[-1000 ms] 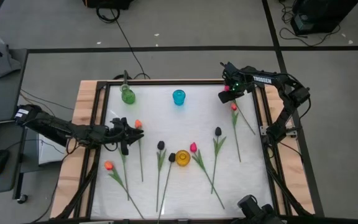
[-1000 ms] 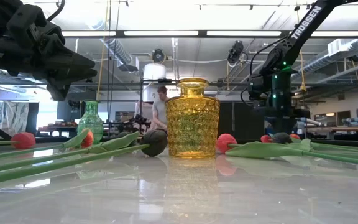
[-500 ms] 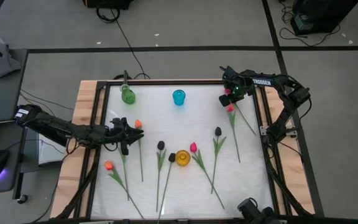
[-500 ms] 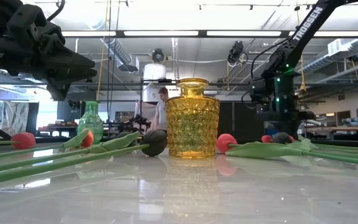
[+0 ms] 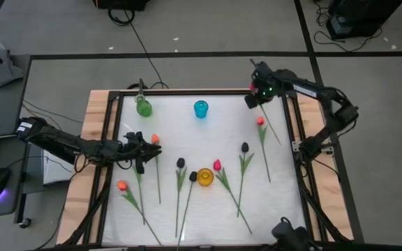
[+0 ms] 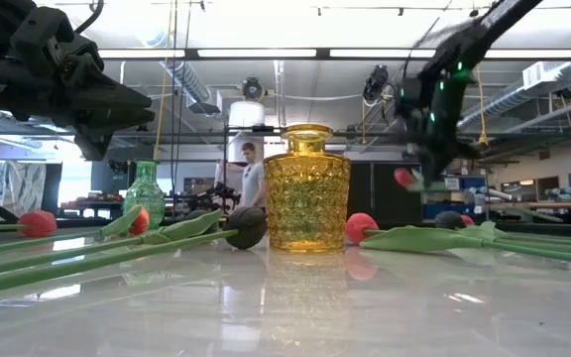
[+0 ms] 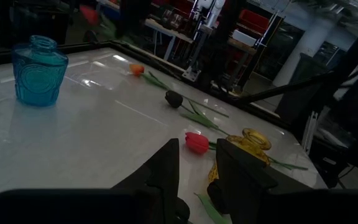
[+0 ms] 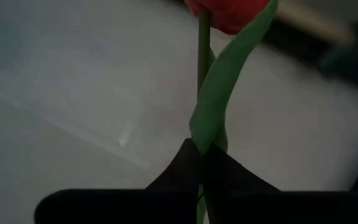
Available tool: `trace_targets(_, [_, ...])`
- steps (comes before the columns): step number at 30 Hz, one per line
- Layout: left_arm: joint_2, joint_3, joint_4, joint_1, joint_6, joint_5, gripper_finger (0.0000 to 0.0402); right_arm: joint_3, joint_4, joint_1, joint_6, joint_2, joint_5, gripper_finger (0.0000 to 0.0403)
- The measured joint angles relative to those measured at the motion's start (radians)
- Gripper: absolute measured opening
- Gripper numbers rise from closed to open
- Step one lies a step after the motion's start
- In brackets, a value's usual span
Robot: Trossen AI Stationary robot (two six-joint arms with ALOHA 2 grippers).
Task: Sort flowers into vase by color
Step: Put the top pink flower into the blue vase
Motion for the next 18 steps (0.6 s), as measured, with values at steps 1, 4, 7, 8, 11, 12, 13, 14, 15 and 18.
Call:
trace_targets(1, [0.000, 0.000, 0.000, 0.000, 0.000, 0.000, 0.0112, 0.020, 0.005, 0.006, 0.000, -0.023, -0.018, 0.0013])
trace_targets(4, [0.000, 0.000, 0.000, 0.000, 0.000, 0.000, 0.0112, 0.074, 0.050, 0.029, 0.000, -0.093, -0.077, 0.0012])
trace_targets(7, [0.000, 0.000, 0.000, 0.000, 0.001, 0.000, 0.0112, 0.098, 0.169, 0.064, 0.013, -0.174, -0.152, 0.0012])
trace_targets(8, [0.000, 0.000, 0.000, 0.000, 0.001, 0.000, 0.0112, 0.099, 0.221, 0.078, 0.021, -0.199, -0.175, 0.0012])
trace_targets(11, [0.000, 0.000, 0.000, 0.000, 0.001, 0.000, 0.0112, 0.099, 0.370, 0.129, 0.026, -0.271, -0.208, 0.0012])
trace_targets(12, [0.000, 0.000, -0.001, 0.000, 0.001, 0.000, 0.0112, 0.099, 0.415, 0.150, 0.026, -0.291, -0.206, 0.0012])
trace_targets(13, [0.000, 0.000, -0.001, 0.000, 0.001, 0.000, 0.0112, 0.099, 0.459, 0.171, 0.026, -0.306, -0.203, 0.0012])
trace_targets(14, [0.000, 0.000, 0.000, 0.000, 0.001, 0.000, 0.0112, 0.099, 0.500, 0.195, 0.026, -0.318, -0.198, 0.0012])
trace_targets(15, [0.000, 0.000, -0.001, 0.000, 0.001, 0.000, 0.0112, 0.099, 0.538, 0.219, 0.026, -0.326, -0.188, 0.0012])
trace_targets(18, [0.000, 0.000, -0.001, 0.000, 0.002, 0.000, 0.0112, 0.099, 0.644, 0.294, 0.012, -0.332, -0.148, 0.0012])
